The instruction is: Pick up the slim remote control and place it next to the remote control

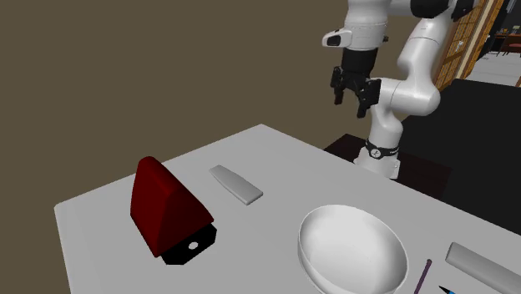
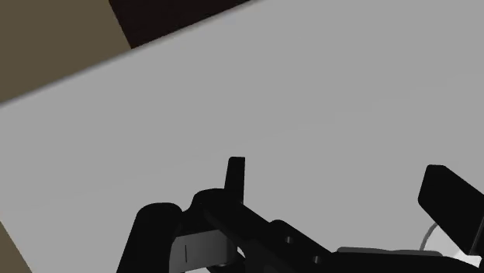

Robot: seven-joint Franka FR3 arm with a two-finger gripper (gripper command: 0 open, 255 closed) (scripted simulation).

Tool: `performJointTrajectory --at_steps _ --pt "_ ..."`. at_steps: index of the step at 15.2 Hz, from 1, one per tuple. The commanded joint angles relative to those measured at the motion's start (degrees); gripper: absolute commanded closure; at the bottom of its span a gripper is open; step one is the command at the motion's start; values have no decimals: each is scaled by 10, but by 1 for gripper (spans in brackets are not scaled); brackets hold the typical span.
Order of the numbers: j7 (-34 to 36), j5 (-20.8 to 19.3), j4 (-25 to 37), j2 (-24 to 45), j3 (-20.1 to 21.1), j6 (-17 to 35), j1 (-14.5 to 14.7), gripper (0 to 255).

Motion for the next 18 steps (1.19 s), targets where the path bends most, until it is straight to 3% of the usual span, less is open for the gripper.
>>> performJointTrajectory --at_steps 1,9,18 --pt "41 6 15 49 5 37 -10 0" --pt "182 14 87 214 7 143 -48 0" --pt "321 21 200 387 -18 218 -83 0"
